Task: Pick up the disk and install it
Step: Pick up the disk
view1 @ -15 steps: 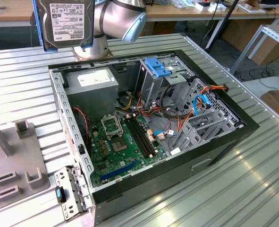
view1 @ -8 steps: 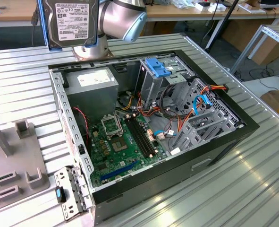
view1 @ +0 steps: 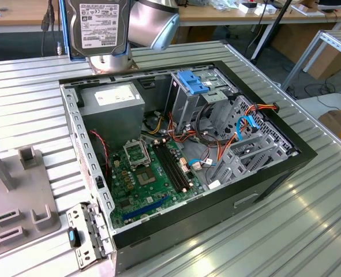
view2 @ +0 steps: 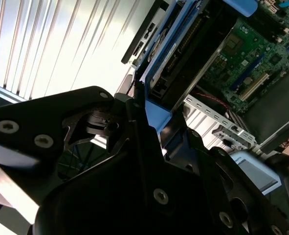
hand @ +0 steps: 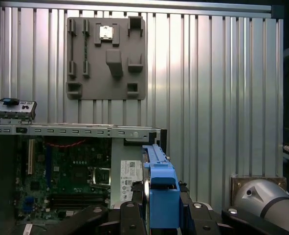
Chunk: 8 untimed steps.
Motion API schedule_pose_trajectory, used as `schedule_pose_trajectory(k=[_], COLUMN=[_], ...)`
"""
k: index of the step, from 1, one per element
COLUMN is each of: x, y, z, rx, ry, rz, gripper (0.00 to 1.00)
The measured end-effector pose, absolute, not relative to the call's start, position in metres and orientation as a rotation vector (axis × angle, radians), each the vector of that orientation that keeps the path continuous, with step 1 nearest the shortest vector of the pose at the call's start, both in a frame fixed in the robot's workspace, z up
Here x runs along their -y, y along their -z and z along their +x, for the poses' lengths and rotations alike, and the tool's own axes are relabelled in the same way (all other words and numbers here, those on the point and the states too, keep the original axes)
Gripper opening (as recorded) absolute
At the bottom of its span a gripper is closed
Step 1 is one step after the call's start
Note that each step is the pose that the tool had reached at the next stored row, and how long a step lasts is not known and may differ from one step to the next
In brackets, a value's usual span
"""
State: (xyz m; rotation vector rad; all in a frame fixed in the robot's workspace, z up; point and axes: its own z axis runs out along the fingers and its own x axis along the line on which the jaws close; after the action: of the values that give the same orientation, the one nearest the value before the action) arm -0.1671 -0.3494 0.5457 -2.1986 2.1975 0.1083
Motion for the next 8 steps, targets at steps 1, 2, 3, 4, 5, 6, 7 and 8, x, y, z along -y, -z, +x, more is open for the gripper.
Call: schedule_pose_trajectory(k=[1,2,3,4,5,6,7,8], x=[0.3493,0.3492,0.3492,0.3491,0.3491,0.349,0.3488,0.3488], y=[-0.5457,-0.5457,-0.5457,-0.5457,-0.5457,-0.5457,-0.5457,-0.5457], z=[-0.1654,-0.1644,-0.1637,-0.1628,-0.1621,-0.1604,-0.1592,-0.1582], rx=[-2.198,-2.198,-2.198,-2.197,-2.198,-2.198,-2.197,-2.198], ry=[-0.108,-0.108,-0.108,-0.108,-0.108,-0.108,-0.108,-0.108], rz=[-2.199,-2.199,-2.199,-2.199,-2.199,-2.199,-2.199,-2.198], gripper=[0.36,0.36,0.36,0.36,0.36,0.36,0.36,0.36])
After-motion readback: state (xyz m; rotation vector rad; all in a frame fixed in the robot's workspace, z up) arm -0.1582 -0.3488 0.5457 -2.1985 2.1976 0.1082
